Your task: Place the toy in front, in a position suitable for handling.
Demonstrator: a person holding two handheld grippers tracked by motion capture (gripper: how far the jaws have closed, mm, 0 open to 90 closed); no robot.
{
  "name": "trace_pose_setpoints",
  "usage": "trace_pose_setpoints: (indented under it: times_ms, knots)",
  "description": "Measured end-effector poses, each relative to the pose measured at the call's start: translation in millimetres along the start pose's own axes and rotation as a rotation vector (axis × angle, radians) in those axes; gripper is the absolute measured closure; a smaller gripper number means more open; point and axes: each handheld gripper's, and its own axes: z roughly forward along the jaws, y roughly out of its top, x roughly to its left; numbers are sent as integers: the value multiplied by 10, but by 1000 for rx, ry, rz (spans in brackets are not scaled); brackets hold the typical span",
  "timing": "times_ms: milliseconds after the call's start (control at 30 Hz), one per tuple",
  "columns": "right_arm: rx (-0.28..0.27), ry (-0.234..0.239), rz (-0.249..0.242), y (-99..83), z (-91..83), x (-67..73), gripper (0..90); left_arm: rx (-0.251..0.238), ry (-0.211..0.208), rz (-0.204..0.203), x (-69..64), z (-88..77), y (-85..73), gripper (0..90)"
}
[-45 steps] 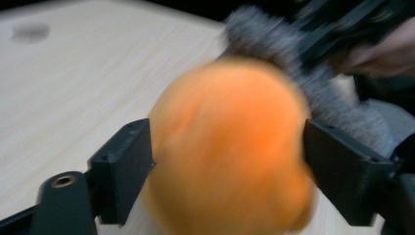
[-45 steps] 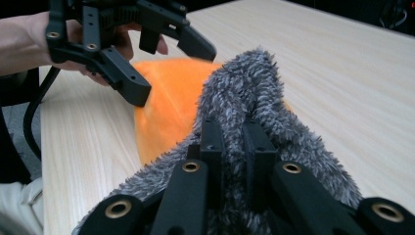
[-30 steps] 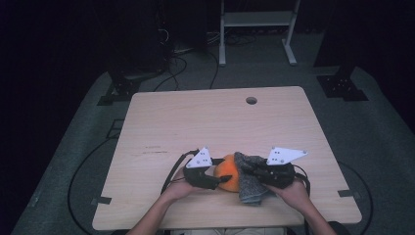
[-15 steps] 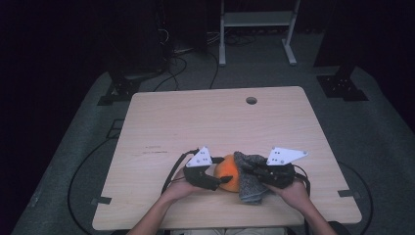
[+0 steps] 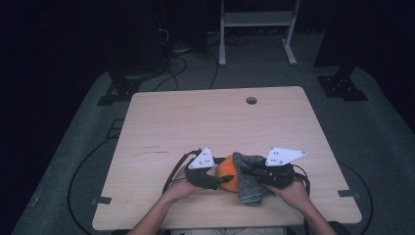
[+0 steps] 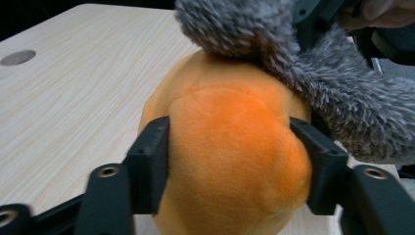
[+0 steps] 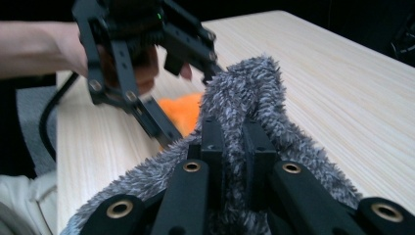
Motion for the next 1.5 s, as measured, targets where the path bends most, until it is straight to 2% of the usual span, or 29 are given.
trace_pose_setpoints:
  times_ms: [67,133,200,267,333,433,500,533,600,633,667,700,733,800,900,933,1000,1067,1133,1167,1200,1267,1333,1400,1467,1500]
  knots:
    - [14,-24,-1,-41,-36,-32,815,-3,11,-49,34,-3,-3,240]
    - [23,-33,18,-105,-95,-78,814,2,3,-64,54,-14,-13,240]
    - [12,-38,29,-122,-159,-96,814,-12,0,-20,31,-21,-13,345]
    - [-24,-8,31,-63,-189,-64,814,-17,-2,27,-8,1,0,398]
    - [-43,17,-1,47,-160,-3,814,-19,-2,69,-59,24,25,429]
    - [-25,19,-40,148,-40,41,813,-11,7,92,-100,26,54,424]
    - [3,10,-51,114,33,31,814,-10,20,67,-77,14,39,368]
    - [-1,5,-46,85,42,19,815,-14,22,31,-54,14,29,307]
    - [5,5,-21,45,12,-7,815,10,9,-40,-5,37,21,194]
    - [9,1,-18,33,-13,-15,815,15,3,-64,5,44,16,170]
    - [13,-6,-19,23,-35,-26,815,16,-5,-70,10,41,14,173]
    - [19,-13,-12,16,-57,-31,815,8,-13,-58,4,28,13,218]
    - [23,-21,-14,15,-75,-37,815,-5,0,-27,-17,17,18,300]
    - [7,-13,-11,50,-110,-24,814,-4,20,20,-50,11,41,384]
    - [-26,24,-39,171,-111,46,814,-11,24,61,-88,21,65,432]
    - [-13,23,-56,198,-83,66,813,-10,25,77,-98,22,72,437]
    - [20,25,-67,195,-11,69,813,-9,25,76,-97,17,68,433]
    - [28,32,-54,136,26,31,814,-14,28,48,-71,17,51,382]
    - [33,24,-33,84,4,4,814,-17,22,-25,-19,32,41,273]
    - [33,22,-27,70,-18,-13,814,-16,13,-50,3,36,36,256]
    - [39,17,-23,63,-46,-31,813,-23,8,-46,6,35,32,285]
    - [58,-2,-26,60,-106,-52,814,-27,32,2,-23,22,45,364]
    - [49,7,-18,97,-157,-49,814,-26,37,35,-51,26,64,411]
    - [47,23,-38,180,-151,0,813,-24,43,63,-91,38,92,421]
    - [58,39,-65,271,-87,55,809,-25,49,90,-140,54,119,418]
    - [64,53,-64,304,-42,67,809,-21,57,100,-160,60,129,412]
